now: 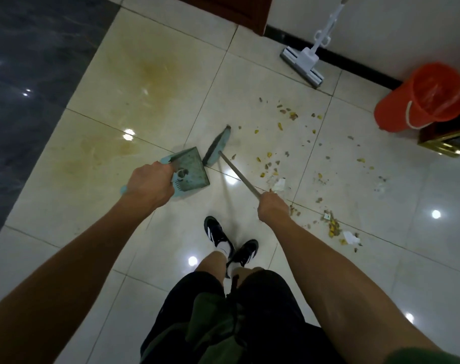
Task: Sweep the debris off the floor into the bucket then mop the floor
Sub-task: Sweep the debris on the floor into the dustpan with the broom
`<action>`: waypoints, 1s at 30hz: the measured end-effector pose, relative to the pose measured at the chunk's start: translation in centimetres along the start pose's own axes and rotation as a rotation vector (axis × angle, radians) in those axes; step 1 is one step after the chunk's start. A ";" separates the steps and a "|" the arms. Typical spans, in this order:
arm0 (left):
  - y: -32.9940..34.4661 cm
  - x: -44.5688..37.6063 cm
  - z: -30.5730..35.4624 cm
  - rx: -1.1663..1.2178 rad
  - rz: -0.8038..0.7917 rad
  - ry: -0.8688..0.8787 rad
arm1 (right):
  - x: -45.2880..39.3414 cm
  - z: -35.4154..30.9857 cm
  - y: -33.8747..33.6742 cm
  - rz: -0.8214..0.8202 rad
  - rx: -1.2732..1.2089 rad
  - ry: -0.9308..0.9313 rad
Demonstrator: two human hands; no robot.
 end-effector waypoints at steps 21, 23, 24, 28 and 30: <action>0.2 4.4 17.1 -0.068 0.046 0.239 | 12.8 26.3 5.4 0.032 -0.057 0.313; -0.6 4.9 18.1 -0.070 0.055 0.246 | 13.3 27.3 5.1 0.042 -0.057 0.319; -1.0 5.2 18.6 -0.066 0.061 0.251 | 13.5 27.6 4.9 0.051 -0.058 0.320; -2.5 5.4 19.1 -0.054 0.081 0.255 | 13.7 28.0 3.5 0.115 -0.105 0.310; -3.0 5.0 18.7 -0.055 0.090 0.250 | 13.4 27.7 3.0 0.117 -0.099 0.293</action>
Point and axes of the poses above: each hand's wrist, its own x-axis away from the middle knuckle, its own y-axis out of the palm, z = x × y, the point moved 10 cm from there along -x, towards the middle knuckle, and after that the axes turned 4 degrees about -y, right-handed, at the moved point
